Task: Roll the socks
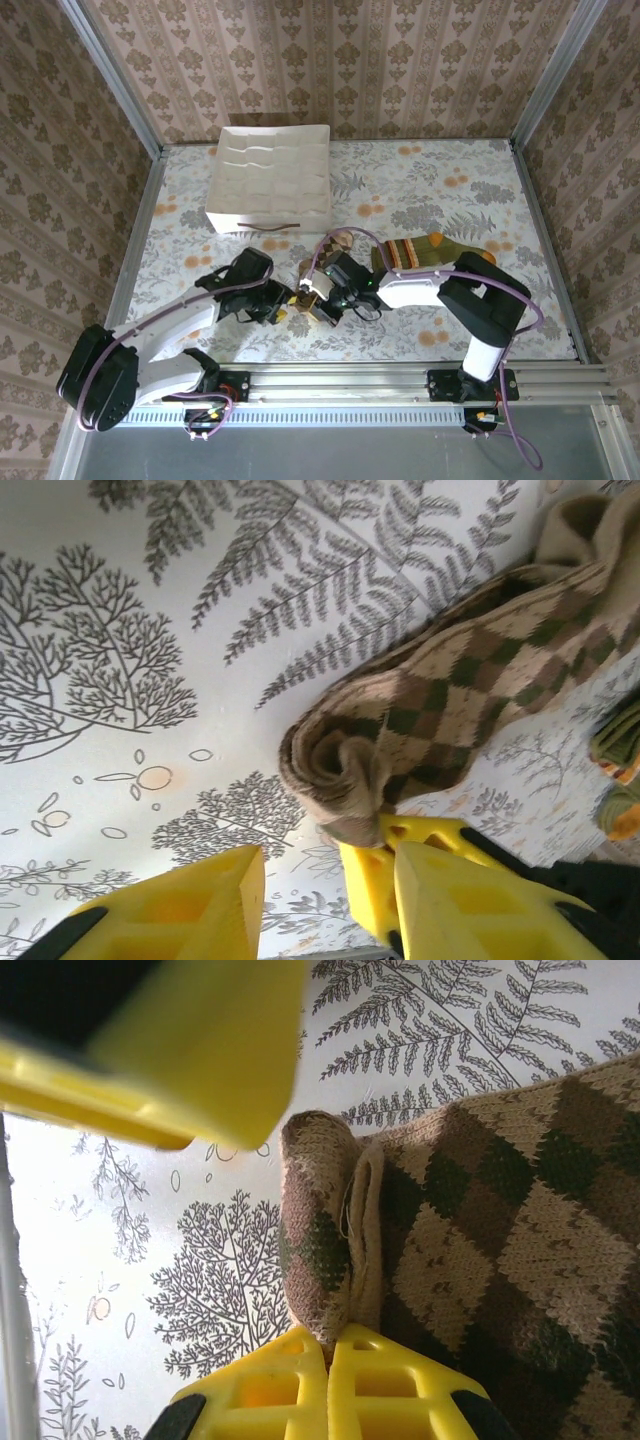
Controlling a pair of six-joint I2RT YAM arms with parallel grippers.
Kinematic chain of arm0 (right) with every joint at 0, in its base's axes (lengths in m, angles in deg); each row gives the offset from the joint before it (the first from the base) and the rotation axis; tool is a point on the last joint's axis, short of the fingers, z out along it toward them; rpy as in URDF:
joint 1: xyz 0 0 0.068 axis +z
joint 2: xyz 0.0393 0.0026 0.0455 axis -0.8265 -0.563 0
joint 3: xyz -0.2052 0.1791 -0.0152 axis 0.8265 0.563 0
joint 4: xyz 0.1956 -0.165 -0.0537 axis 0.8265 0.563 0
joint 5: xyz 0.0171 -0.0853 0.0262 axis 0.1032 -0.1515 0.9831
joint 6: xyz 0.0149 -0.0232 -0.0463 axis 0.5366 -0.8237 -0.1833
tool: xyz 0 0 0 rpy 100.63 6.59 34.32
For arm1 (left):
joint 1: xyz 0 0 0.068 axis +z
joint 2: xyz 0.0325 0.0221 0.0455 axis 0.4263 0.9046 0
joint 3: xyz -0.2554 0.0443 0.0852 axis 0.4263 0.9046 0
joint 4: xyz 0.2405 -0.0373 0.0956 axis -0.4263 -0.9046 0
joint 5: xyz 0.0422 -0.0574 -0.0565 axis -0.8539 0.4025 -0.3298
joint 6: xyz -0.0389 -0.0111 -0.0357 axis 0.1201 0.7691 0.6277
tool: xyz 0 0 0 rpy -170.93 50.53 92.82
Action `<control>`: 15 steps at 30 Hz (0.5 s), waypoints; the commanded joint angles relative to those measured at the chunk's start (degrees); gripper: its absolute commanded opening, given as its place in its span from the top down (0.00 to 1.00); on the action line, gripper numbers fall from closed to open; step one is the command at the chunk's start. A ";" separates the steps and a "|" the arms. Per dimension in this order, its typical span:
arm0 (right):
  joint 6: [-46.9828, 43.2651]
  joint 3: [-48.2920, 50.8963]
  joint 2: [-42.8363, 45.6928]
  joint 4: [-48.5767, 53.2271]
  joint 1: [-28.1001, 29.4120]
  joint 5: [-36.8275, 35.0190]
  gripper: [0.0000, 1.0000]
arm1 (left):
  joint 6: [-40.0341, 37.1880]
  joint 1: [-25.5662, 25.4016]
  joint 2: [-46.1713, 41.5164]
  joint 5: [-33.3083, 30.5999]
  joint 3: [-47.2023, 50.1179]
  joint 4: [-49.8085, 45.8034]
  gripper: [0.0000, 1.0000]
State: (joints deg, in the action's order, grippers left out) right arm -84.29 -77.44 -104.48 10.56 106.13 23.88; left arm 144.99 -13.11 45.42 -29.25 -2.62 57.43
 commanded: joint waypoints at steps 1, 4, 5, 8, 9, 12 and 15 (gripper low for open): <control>2.72 0.57 -5.29 11.93 -1.80 2.20 1.00 | 1.64 -0.76 -1.06 -0.27 1.91 3.72 0.63; 4.29 -0.64 -6.75 12.73 -3.29 3.65 1.00 | 2.66 -1.34 -0.30 -0.17 3.11 7.05 0.63; 4.81 -0.90 -7.24 12.93 -3.87 4.30 1.00 | 2.84 -1.53 0.01 -0.17 3.44 7.75 0.63; 6.60 -2.04 -8.85 13.73 -5.39 6.22 1.00 | 3.94 -1.89 1.02 -0.13 4.75 10.12 0.64; 6.99 -2.53 -9.48 14.06 -5.91 7.11 1.00 | 4.39 -1.99 1.34 -0.17 5.28 10.97 0.64; 7.58 -3.38 -10.90 14.90 -6.54 9.32 1.00 | 5.33 -2.07 2.54 -0.86 6.31 13.96 0.64; 8.32 -4.16 -12.12 15.75 -7.27 11.04 1.00 | 5.03 -2.01 5.18 -1.14 5.56 16.55 0.64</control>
State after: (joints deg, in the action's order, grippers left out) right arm -77.67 -83.54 -111.21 16.09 99.49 39.79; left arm 148.82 -14.86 48.92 -29.34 2.94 69.93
